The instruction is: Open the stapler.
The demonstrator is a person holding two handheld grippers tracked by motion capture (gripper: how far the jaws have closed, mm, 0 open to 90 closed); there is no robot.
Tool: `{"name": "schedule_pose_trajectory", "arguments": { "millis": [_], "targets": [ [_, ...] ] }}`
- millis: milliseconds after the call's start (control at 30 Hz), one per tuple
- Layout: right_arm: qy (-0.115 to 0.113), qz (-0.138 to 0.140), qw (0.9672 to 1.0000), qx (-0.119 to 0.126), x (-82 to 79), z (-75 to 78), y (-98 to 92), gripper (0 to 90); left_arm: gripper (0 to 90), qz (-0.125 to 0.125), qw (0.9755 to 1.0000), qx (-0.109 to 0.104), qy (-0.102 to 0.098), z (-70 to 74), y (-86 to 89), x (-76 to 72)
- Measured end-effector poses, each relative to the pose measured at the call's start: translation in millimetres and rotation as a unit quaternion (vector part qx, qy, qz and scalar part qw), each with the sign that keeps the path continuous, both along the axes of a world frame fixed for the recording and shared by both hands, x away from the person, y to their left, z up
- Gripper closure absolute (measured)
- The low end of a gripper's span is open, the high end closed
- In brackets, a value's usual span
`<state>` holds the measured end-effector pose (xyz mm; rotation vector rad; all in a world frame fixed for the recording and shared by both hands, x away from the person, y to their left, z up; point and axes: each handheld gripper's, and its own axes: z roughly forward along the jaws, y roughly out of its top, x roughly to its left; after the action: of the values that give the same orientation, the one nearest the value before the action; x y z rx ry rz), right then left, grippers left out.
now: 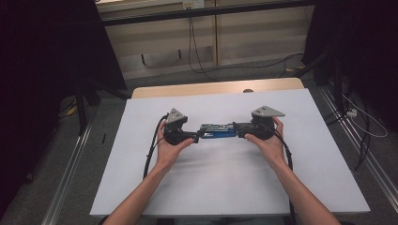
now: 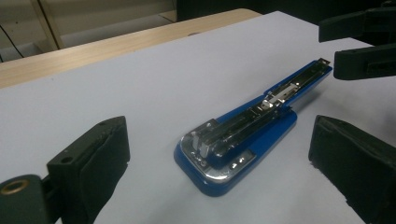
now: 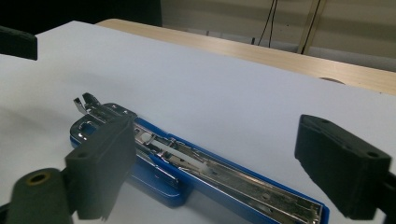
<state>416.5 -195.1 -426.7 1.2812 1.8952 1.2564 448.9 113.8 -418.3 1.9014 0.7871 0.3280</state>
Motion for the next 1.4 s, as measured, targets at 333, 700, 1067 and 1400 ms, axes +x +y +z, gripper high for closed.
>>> {"name": "schedule_pose_trajectory", "arguments": {
  "millis": [333,700,1067,1400],
  "targets": [
    [-0.007,-0.010,0.9999,0.010,-16.4,2.4,-16.8,7.7,4.5,-0.012,0.9996,0.014,-0.024,3.1,10.6,-18.4],
    [-0.024,-0.023,0.9993,0.018,-39.0,0.1,-35.1,7.9,4.7,0.001,0.9996,-0.006,-0.028,7.3,25.1,-37.3],
    [-0.030,-0.039,0.9987,0.013,-63.6,3.2,-52.8,8.1,4.4,0.020,0.9990,-0.010,-0.040,11.5,48.2,-53.0],
    [-0.029,-0.047,0.9984,0.008,-79.1,-2.2,-67.9,8.2,4.5,0.047,0.9978,-0.014,-0.045,9.1,76.9,-78.4]
  ]
}}
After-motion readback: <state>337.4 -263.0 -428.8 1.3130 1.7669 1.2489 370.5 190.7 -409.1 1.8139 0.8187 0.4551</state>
